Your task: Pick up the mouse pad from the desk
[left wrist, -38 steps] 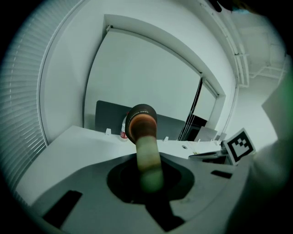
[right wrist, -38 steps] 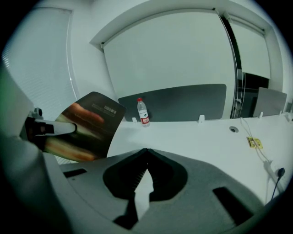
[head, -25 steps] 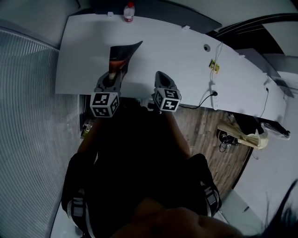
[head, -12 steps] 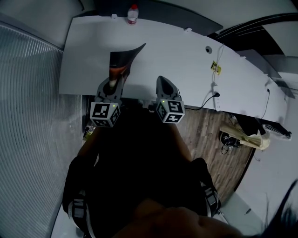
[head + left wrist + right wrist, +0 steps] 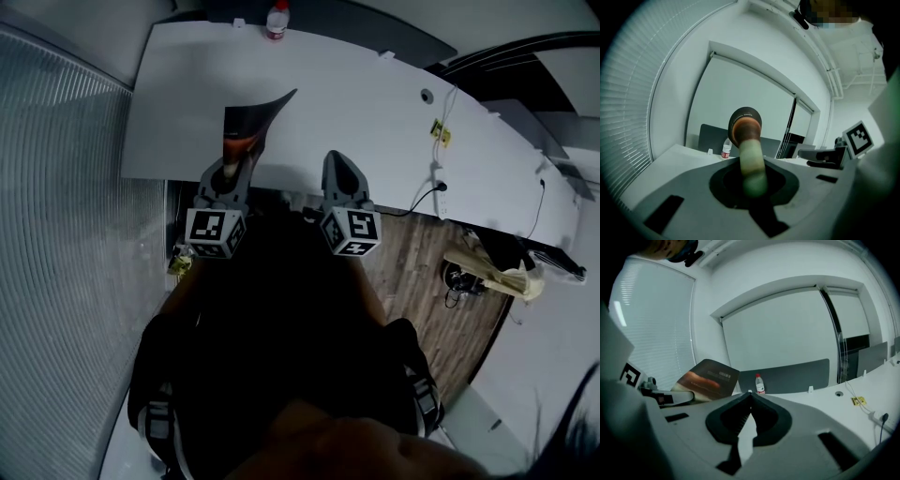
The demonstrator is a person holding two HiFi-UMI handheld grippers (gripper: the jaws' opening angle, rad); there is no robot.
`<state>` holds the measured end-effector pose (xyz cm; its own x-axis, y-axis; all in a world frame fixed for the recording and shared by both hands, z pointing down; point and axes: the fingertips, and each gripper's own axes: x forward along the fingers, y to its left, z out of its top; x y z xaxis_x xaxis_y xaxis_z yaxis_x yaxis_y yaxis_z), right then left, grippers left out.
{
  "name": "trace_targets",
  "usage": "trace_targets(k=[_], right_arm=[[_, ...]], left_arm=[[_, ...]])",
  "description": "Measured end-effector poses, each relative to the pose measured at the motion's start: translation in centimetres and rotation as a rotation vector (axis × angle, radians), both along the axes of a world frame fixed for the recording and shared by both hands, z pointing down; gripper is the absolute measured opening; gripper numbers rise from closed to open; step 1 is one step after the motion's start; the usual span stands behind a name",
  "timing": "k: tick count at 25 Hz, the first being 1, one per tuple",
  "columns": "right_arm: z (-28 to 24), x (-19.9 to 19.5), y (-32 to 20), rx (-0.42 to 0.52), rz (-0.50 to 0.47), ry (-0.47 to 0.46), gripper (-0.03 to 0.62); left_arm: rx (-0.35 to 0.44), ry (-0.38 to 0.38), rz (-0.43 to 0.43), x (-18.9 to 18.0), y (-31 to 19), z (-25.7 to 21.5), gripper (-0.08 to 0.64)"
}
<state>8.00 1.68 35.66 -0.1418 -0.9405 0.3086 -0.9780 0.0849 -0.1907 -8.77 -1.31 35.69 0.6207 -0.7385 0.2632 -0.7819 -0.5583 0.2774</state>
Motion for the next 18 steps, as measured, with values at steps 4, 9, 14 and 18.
trace_targets(k=[4, 9, 14, 18], right_arm=[[-0.5, -0.1, 0.6, 0.008, 0.003, 0.006, 0.002], [-0.7, -0.1, 1.5, 0.013, 0.013, 0.004, 0.002], [-1.1, 0.4, 1.9, 0.018, 0.027, -0.004, 0.0], [-1.4, 0.9, 2.3, 0.035, 0.039, -0.005, 0.0]], left_arm=[[0.002, -0.001, 0.002, -0.2, 0.4, -0.5, 0.025], [0.014, 0.007, 0.009, -0.3, 1.0, -0.9, 0.025], [0.02, 0.008, 0.012, -0.3, 1.2, -1.3, 0.025], [0.02, 0.009, 0.013, -0.1, 1.5, -1.1, 0.025]])
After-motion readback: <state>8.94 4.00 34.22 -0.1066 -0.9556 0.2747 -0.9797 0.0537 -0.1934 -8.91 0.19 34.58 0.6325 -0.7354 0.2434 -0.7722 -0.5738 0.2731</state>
